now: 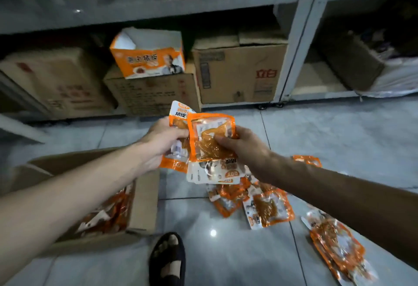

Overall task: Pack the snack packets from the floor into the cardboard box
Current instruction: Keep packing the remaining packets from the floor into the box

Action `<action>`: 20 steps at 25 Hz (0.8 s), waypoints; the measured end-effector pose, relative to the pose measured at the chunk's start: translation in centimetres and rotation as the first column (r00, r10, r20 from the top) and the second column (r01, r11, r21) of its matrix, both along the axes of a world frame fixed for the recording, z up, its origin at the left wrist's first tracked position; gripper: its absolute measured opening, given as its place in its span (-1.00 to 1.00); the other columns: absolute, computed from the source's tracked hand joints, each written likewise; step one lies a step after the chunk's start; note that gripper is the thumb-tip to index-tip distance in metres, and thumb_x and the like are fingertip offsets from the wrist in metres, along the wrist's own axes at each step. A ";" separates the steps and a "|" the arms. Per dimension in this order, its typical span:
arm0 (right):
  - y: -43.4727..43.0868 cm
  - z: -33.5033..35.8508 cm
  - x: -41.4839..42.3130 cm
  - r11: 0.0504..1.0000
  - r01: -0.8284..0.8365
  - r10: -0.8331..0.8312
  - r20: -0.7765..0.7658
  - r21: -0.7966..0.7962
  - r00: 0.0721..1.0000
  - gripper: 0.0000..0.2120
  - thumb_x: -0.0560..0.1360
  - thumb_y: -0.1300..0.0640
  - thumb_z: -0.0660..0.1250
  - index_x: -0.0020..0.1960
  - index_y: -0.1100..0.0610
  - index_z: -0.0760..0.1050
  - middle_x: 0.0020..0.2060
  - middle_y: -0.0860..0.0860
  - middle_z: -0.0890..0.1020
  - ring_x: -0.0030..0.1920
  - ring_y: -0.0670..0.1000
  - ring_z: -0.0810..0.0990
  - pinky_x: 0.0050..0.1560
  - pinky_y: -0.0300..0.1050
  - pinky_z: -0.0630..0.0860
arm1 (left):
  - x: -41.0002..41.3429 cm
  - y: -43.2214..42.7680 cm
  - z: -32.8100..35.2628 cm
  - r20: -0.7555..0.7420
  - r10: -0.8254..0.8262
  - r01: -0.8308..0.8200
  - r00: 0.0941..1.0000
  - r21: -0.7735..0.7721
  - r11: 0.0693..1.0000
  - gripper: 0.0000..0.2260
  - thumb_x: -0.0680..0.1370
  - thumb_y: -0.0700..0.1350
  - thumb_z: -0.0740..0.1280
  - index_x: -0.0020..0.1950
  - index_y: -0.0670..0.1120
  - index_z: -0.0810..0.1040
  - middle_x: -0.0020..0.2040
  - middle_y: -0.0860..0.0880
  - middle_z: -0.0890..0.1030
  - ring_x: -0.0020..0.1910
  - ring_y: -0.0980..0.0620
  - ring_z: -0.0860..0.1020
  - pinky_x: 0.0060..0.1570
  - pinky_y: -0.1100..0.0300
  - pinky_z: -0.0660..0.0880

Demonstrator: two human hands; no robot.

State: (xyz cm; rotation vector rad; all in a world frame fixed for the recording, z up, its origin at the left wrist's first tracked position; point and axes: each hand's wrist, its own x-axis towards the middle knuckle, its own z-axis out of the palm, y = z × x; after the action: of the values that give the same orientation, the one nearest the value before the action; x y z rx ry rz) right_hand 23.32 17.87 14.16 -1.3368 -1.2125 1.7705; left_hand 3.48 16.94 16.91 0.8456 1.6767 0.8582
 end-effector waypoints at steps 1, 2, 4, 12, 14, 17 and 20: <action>0.5 0.8 -2.1 1.000 -0.028 0.028 -0.001 0.011 1.000 -0.77 0.50 0.14 0.40 0.14 0.18 0.57 -0.02 0.12 0.73 -0.01 0.14 0.71 0.00 0.01 0.66 | -2.0 -0.5 0.4 0.021 0.043 -0.043 0.999 0.007 0.999 -0.89 0.54 -0.25 0.38 0.02 -0.08 0.63 -0.10 -0.15 0.74 -0.27 -0.05 0.72 -0.16 0.02 0.65; 1.0 1.5 -4.6 0.998 -0.060 0.060 -0.006 0.011 0.998 -0.75 0.50 0.16 0.41 0.15 0.19 0.57 0.00 0.14 0.72 0.02 0.16 0.71 0.03 0.05 0.65 | -4.4 -1.2 0.7 0.044 0.096 -0.096 0.994 0.012 0.995 -0.86 0.53 -0.24 0.40 0.06 -0.08 0.64 -0.08 -0.16 0.74 -0.24 -0.07 0.72 -0.13 -0.01 0.65; 1.5 2.2 -9.8 0.991 -0.125 0.123 -0.062 -0.036 0.990 -0.71 0.50 0.18 0.41 0.19 0.24 0.56 0.07 0.20 0.69 0.06 0.19 0.68 0.10 0.13 0.62 | -9.3 -2.6 1.0 0.082 0.201 -0.202 0.976 0.012 0.979 -0.85 0.53 -0.22 0.41 0.09 -0.08 0.64 -0.11 -0.13 0.74 -0.21 -0.08 0.72 -0.13 0.01 0.64; 1.4 -4.8 -24.6 0.896 -0.396 0.378 -0.122 -0.200 0.918 -0.70 0.48 0.19 0.42 0.20 0.22 0.55 0.03 0.17 0.70 -0.12 0.06 0.71 -0.14 -0.05 0.64 | -25.7 -9.5 -6.7 0.147 0.453 -0.428 0.879 -0.171 0.887 -0.85 0.51 -0.31 0.42 0.06 -0.20 0.58 -0.10 -0.19 0.72 -0.36 -0.07 0.70 -0.39 0.05 0.66; 2.8 -5.8 -27.6 0.854 -0.520 0.516 0.087 0.033 0.852 -0.82 0.49 0.22 0.41 0.08 0.16 0.55 -0.08 0.05 0.69 -0.21 -0.08 0.67 -0.25 -0.18 0.60 | -28.9 -10.3 -9.9 0.116 0.521 -0.494 0.846 -0.198 0.846 -0.72 0.47 -0.30 0.47 0.16 -0.21 0.57 -0.03 -0.24 0.70 -0.21 -0.15 0.70 -0.17 -0.09 0.66; 4.6 -7.5 -32.3 0.368 -0.884 0.634 0.618 0.287 0.465 -0.80 0.46 0.21 0.43 0.04 0.04 0.49 -0.10 -0.01 0.58 -0.14 -0.09 0.55 -0.14 -0.15 0.49 | -33.3 -9.9 -14.6 0.111 0.566 -0.539 0.817 -0.204 0.818 -0.54 0.30 -0.19 0.58 0.18 -0.16 0.61 0.03 -0.23 0.71 -0.03 -0.22 0.70 0.10 -0.25 0.58; 3.6 -10.8 -37.2 -0.025 -0.997 0.628 0.777 0.071 0.040 -0.59 0.49 0.15 0.39 0.33 0.08 0.47 0.19 0.07 0.60 0.17 0.09 0.58 0.14 -0.11 0.49 | -35.3 -9.3 -17.5 0.085 0.576 -0.539 0.813 -0.263 0.800 -0.68 0.46 -0.19 0.48 0.20 -0.14 0.59 0.02 -0.21 0.71 -0.08 -0.18 0.69 0.06 -0.16 0.61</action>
State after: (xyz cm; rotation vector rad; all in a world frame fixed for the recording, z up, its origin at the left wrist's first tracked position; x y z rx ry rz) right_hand -13.83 21.43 3.38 -0.4261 -3.2962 1.1756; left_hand -31.79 7.65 -0.63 0.0969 1.8623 1.0688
